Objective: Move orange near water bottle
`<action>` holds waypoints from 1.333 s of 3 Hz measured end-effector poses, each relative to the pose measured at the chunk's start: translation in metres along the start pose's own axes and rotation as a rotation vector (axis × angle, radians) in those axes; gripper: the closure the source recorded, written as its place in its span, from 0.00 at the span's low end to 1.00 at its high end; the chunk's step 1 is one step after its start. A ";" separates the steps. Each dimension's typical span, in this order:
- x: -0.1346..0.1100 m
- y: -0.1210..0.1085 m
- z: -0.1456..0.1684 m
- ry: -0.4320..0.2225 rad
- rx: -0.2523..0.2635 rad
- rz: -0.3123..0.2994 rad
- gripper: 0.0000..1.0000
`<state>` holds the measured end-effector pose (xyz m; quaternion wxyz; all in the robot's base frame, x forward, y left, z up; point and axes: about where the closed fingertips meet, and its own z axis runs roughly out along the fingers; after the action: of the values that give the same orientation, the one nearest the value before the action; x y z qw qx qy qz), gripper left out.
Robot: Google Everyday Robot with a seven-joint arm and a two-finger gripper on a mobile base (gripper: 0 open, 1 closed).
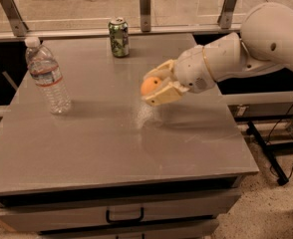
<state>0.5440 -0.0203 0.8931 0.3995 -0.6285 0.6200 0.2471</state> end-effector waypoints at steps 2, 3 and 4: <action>-0.087 0.012 0.068 -0.145 -0.029 -0.140 1.00; -0.105 0.013 0.100 -0.212 -0.042 -0.136 0.83; -0.112 0.012 0.129 -0.264 -0.059 -0.099 0.59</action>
Offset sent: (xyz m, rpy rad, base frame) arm -0.0030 0.1560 0.0407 0.1846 -0.1596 0.1685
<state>0.5436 0.1507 0.9088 0.4708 -0.6318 0.5225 0.3258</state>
